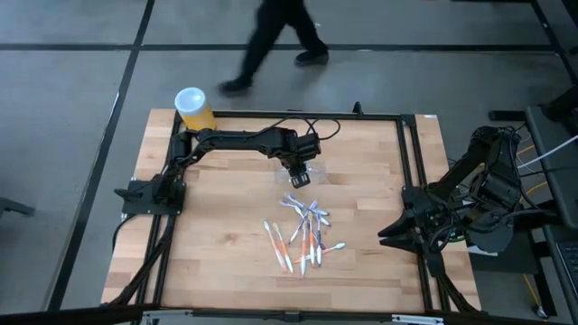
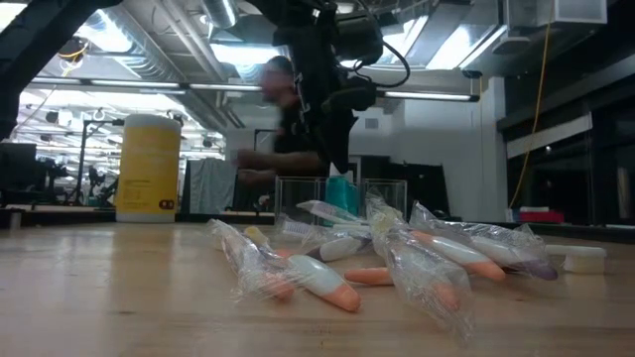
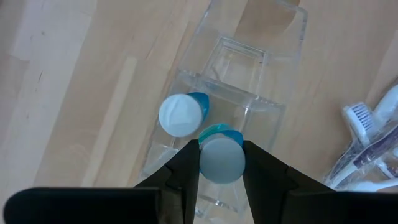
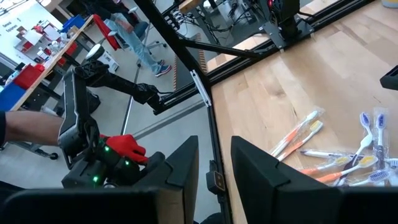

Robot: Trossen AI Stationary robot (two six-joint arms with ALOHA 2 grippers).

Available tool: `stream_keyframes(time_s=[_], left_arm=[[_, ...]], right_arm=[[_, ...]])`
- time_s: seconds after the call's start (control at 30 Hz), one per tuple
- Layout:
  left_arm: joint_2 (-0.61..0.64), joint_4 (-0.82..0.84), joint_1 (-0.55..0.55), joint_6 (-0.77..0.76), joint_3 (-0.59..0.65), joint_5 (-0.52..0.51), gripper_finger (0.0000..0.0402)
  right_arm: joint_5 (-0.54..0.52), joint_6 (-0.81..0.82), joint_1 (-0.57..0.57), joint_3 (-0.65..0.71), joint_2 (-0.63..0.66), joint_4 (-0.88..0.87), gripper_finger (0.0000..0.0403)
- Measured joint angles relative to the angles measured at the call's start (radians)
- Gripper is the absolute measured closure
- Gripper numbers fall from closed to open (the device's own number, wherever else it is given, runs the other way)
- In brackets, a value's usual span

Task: Pick & Place toothbrushing station
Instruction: Put the mouthwash into the transparent organizer

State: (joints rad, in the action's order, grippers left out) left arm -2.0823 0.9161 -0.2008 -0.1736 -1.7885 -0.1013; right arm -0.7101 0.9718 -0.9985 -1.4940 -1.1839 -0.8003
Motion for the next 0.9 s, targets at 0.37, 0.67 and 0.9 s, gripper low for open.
stream_keyframes(time_s=[0.37, 0.67, 0.9], left_arm=[[-0.017, 0.003, 0.003, -0.021, 0.000, 0.017, 0.0303], [-0.025, -0.011, 0.017, -0.018, -0.002, -0.016, 0.0303], [-0.026, -0.011, 0.016, -0.017, -0.002, -0.010, 0.0298]], right_arm=[[0.001, -0.007, 0.000, 0.000, 0.000, 0.000, 0.0305], [0.002, 0.012, -0.014, 0.000, 0.000, 0.000, 0.0305], [0.000, 0.013, -0.014, 0.000, 0.000, 0.000, 0.0305]])
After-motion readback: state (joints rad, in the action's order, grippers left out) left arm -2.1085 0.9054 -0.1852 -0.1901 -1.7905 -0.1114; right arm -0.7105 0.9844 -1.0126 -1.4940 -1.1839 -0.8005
